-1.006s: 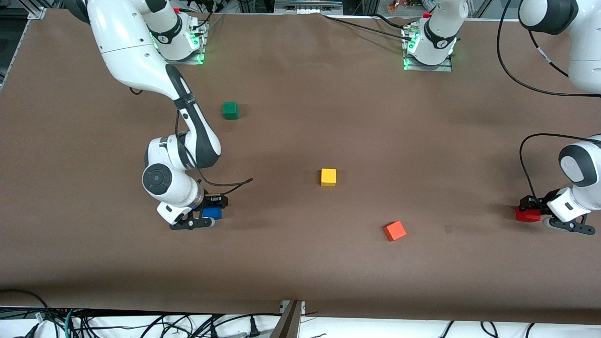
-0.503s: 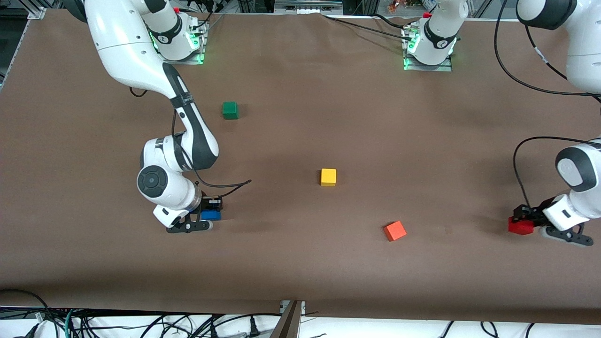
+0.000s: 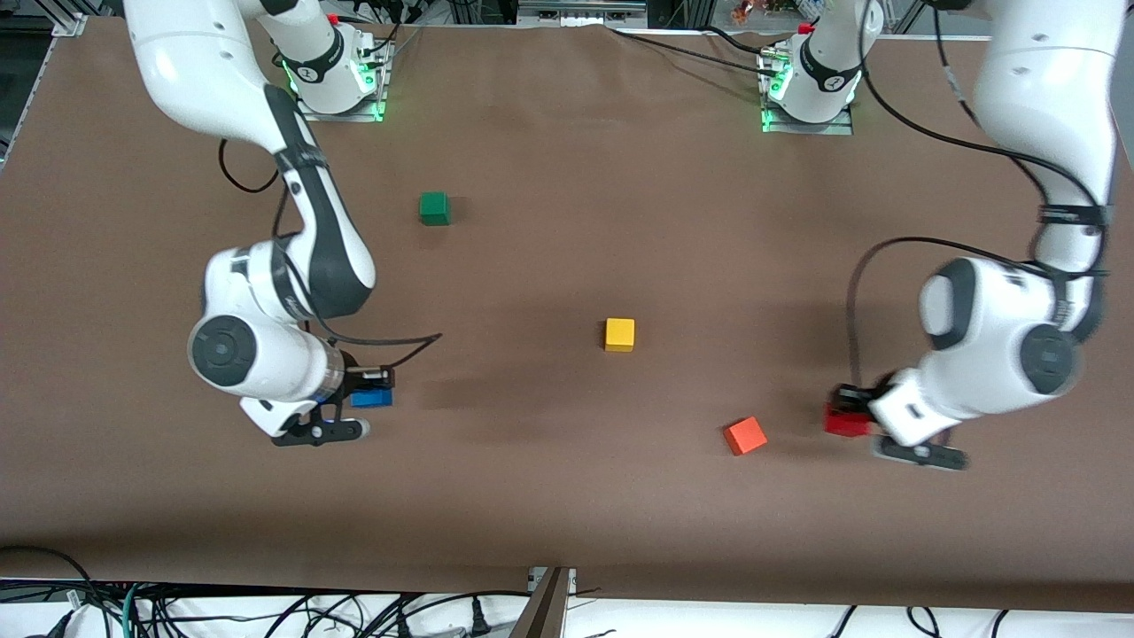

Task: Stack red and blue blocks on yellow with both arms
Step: 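Carry the red block with the left gripper onto the yellow block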

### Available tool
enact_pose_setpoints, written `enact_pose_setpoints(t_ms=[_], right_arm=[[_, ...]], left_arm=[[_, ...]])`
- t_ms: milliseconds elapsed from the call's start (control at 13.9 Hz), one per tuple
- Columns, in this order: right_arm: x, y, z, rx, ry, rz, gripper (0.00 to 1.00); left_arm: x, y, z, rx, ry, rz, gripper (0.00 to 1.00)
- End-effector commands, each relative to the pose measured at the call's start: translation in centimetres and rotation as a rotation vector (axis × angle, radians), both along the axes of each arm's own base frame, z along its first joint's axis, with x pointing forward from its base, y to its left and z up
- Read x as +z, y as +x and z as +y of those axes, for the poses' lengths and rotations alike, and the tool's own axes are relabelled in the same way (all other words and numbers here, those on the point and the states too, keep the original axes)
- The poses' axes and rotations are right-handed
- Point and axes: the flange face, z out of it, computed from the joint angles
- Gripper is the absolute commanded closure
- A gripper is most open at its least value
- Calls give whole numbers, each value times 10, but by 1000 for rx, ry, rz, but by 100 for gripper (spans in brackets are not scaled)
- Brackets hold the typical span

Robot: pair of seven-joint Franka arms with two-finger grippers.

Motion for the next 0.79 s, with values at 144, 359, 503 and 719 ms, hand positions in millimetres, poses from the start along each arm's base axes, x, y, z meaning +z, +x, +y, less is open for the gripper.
enact_pose_setpoints(t_ms=[144, 359, 503, 719], right_arm=[[70, -18, -15, 7, 13, 24, 76], [80, -21, -36, 6, 11, 60, 76], [99, -17, -44, 10, 20, 43, 76], [104, -11, -42, 4, 27, 20, 76]], left_arm=[[5, -51, -158, -106, 19, 44, 90], [-7, -87, -234, -44, 47, 62, 87], [-18, -104, -264, -82, 63, 65, 86], [-30, -108, -279, -94, 37, 24, 86]])
